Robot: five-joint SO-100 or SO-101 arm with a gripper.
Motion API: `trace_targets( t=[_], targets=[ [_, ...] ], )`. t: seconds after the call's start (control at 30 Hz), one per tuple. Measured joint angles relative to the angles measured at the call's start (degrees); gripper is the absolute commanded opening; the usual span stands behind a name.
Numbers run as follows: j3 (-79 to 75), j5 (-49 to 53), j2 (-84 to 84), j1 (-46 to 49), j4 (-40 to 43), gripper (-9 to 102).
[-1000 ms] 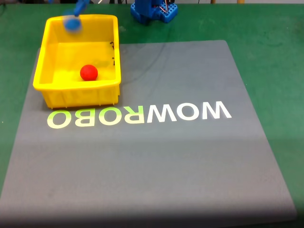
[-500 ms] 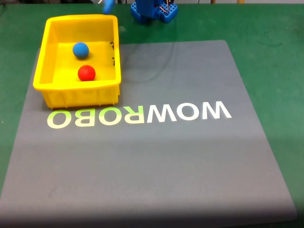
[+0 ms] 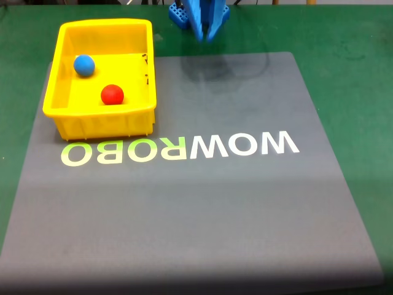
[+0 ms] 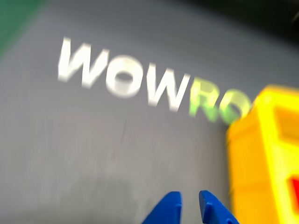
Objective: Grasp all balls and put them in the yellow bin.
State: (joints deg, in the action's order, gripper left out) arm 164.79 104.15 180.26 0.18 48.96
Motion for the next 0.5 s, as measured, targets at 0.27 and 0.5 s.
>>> trace_targets(
  t=[0.27,0.5],
  targets=[
    [11.0,1.9,9.2,4.0,10.0,0],
    [11.1,-0.4,9.4,2.5,21.4,0]
  ],
)
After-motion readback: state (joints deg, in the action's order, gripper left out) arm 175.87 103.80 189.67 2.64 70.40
